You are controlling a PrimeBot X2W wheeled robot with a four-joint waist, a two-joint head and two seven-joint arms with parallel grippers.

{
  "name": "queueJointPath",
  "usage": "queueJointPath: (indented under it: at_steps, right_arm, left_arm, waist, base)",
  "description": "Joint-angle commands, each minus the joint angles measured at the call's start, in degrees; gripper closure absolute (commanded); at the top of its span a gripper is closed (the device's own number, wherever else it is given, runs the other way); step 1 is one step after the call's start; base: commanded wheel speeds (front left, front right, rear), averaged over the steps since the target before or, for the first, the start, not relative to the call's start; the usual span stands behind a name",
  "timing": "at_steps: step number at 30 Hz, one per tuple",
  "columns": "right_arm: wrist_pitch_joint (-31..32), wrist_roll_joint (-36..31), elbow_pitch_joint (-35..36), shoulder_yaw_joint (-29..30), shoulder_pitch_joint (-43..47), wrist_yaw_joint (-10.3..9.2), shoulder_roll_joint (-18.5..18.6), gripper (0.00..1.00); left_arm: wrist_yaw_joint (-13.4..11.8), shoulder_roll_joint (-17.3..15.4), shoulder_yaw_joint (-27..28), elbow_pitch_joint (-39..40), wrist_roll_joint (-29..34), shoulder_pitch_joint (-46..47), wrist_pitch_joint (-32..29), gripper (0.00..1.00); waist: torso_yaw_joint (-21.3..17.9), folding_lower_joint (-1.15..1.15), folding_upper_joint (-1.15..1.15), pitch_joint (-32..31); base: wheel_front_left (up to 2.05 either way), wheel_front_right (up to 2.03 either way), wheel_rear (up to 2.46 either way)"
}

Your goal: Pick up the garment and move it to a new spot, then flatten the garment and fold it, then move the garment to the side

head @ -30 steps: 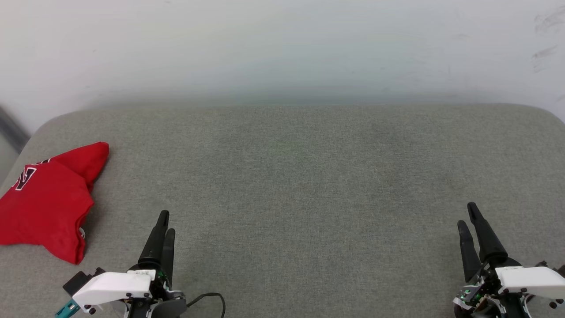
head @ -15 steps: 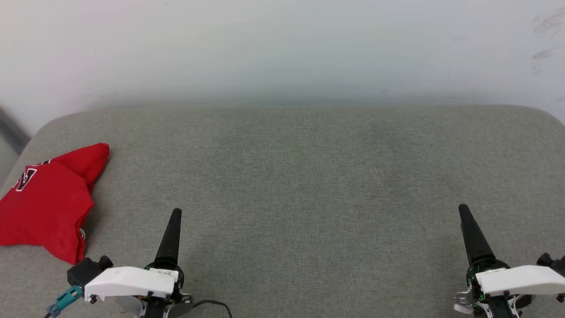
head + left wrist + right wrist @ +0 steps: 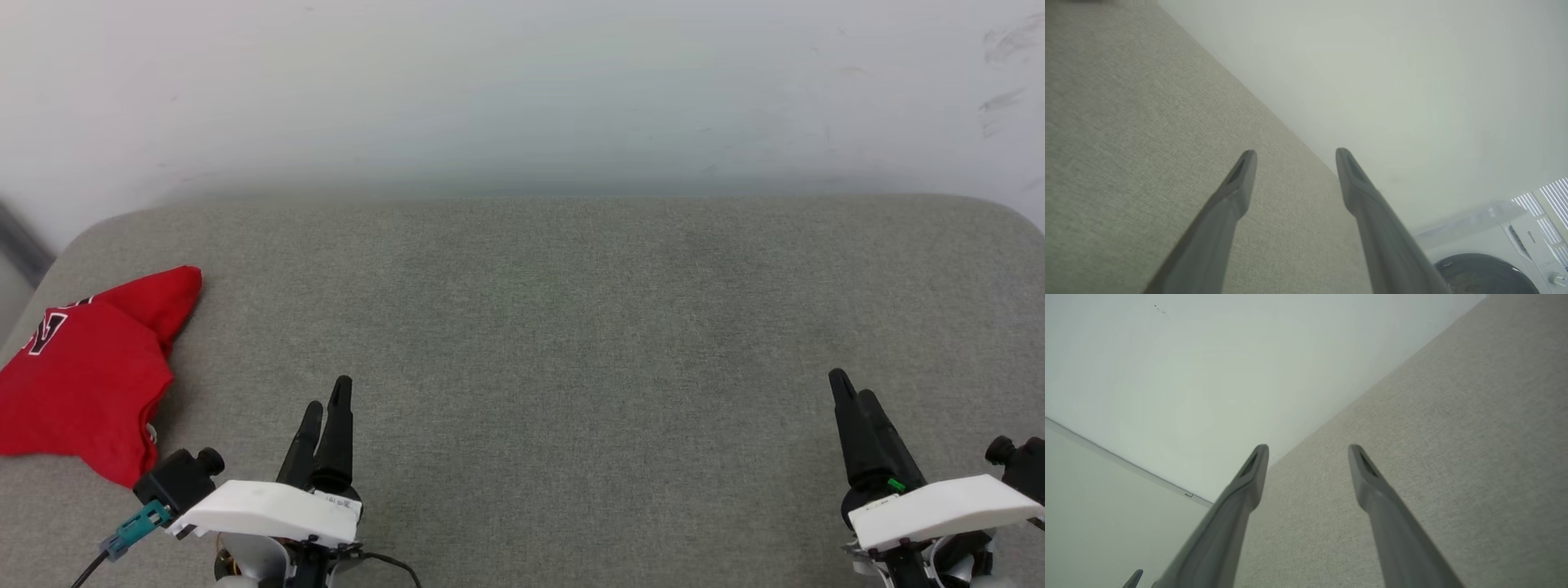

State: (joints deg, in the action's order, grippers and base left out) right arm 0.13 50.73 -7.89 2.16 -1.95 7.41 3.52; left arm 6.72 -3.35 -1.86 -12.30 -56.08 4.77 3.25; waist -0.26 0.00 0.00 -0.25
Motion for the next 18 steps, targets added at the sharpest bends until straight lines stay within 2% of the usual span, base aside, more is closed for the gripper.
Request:
queueJointPath:
  at_steps: [1, 18]
  right_arm:
    - [0.19, -2.85, 1.38, -0.01, 0.06, 0.09, -0.05, 0.0]
    - [1.07, -19.32, 4.37, 1.4, 1.66, 0.1, -0.6, 0.0]
  left_arm:
    - [-0.22, -0.56, -0.42, 0.97, 2.57, 1.39, 0.64, 0.0]
    - [-1.47, -1.85, -2.64, -1.28, 17.75, 2.2, 3.7, 0.0]
  waist:
    - [0.02, 0.0, 0.0, -0.03]
    - [0.01, 0.0, 0.0, -0.28]
  base:
    - [0.0, 0.0, 0.0]
    - [0.0, 0.0, 0.0]
